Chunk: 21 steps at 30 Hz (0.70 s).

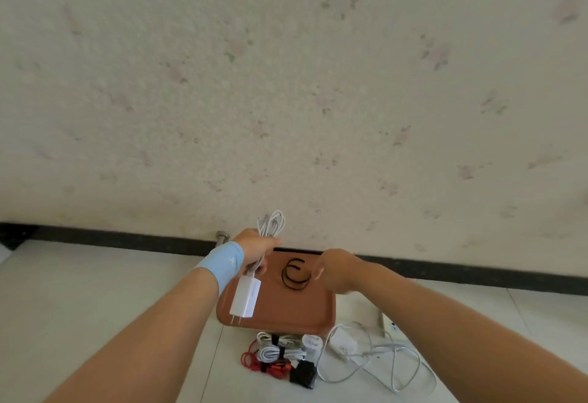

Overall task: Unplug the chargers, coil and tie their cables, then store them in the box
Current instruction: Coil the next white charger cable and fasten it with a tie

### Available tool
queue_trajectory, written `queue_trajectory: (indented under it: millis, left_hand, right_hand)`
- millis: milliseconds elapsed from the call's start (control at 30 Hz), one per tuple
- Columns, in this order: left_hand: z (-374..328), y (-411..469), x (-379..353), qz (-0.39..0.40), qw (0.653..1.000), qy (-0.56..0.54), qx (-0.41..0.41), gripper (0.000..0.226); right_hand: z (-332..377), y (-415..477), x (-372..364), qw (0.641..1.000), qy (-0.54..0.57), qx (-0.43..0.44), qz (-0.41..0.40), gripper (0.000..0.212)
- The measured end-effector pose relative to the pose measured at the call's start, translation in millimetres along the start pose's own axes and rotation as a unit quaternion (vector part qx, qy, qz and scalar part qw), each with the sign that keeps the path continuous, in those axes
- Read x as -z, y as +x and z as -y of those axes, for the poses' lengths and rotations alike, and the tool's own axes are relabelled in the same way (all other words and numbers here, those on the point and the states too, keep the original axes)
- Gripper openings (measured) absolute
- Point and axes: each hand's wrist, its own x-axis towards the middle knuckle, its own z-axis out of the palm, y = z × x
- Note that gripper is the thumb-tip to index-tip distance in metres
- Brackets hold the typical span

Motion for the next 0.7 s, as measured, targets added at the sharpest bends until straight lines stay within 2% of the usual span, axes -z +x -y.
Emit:
queue_trajectory:
  millis: [133,200,333,500,600,700]
  left_hand:
    - [19,29,-7,-0.003,0.995,0.092,0.026,0.026]
    - [27,42,-9,-0.002,0.992,0.12,0.034,0.03]
    - [39,58,-15,-0.001,0.988,0.151,0.045,0.04]
    - [47,65,-20,-0.031,0.985,0.162,0.048,0.025]
    - [54,67,-18,-0.022,0.99,0.122,0.06,0.021]
    - [60,71,-15,-0.02,0.994,0.074,0.072,0.019]
  right_hand:
    - [-3,48,-27,0.991,-0.125,0.028,0.036,0.036]
    - [-3,69,-39,0.987,-0.153,0.034,0.039,0.032]
    - [4,91,-63,0.979,-0.183,0.054,0.072,0.042]
    - [2,103,-93,0.962,-0.253,0.062,0.081,0.043]
    - [5,105,-91,0.967,-0.248,0.047,0.047,0.037]
    - [5,110,-78,0.99,-0.135,0.045,-0.005,0.039]
